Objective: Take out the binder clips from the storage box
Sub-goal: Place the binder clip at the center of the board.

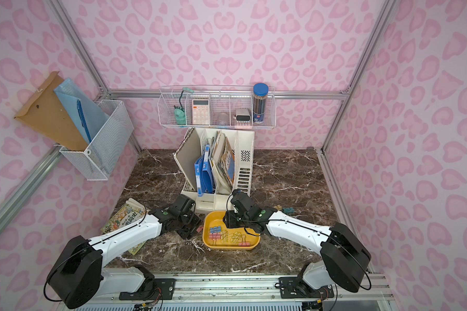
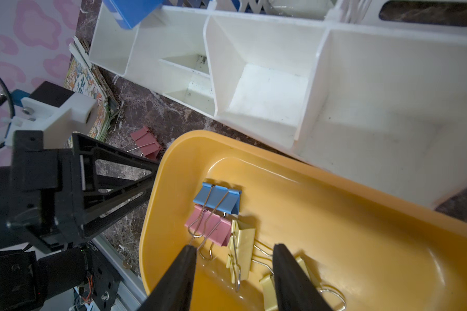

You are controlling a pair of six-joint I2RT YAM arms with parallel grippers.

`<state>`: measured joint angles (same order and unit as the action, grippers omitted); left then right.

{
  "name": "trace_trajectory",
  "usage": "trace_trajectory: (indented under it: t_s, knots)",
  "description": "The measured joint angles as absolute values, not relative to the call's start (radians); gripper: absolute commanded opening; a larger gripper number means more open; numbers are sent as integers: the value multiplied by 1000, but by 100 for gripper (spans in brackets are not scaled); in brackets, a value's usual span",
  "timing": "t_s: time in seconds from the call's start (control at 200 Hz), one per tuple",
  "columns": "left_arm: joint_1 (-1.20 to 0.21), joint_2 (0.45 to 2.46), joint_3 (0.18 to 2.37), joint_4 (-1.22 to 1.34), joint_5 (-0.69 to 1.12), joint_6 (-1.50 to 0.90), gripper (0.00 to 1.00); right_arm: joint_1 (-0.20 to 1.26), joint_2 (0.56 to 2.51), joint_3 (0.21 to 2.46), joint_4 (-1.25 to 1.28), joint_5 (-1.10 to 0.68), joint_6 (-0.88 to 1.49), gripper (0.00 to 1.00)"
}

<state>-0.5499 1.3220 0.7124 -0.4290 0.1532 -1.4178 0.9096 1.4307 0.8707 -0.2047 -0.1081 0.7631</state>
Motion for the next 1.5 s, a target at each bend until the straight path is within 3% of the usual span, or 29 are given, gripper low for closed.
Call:
trace_trajectory:
  t_s: [0.28, 0.465, 0.815, 1.19, 1.5]
  knots:
    - [-549, 1356, 711, -376, 172, -1484, 46, 910, 1427, 871, -206, -97, 763, 50]
    - [-550, 1384, 708, -350, 189, -1503, 33, 910, 1427, 871, -207, -90, 763, 50]
    - [-550, 1368, 722, -408, 141, -1484, 19, 910, 1422, 870, -208, -89, 762, 51]
    - [-514, 1370, 723, -432, 141, -1386, 19, 910, 1430, 870, -208, -102, 764, 51]
    - [-496, 1333, 725, -466, 141, -1332, 30, 927, 1466, 888, -207, -135, 766, 47]
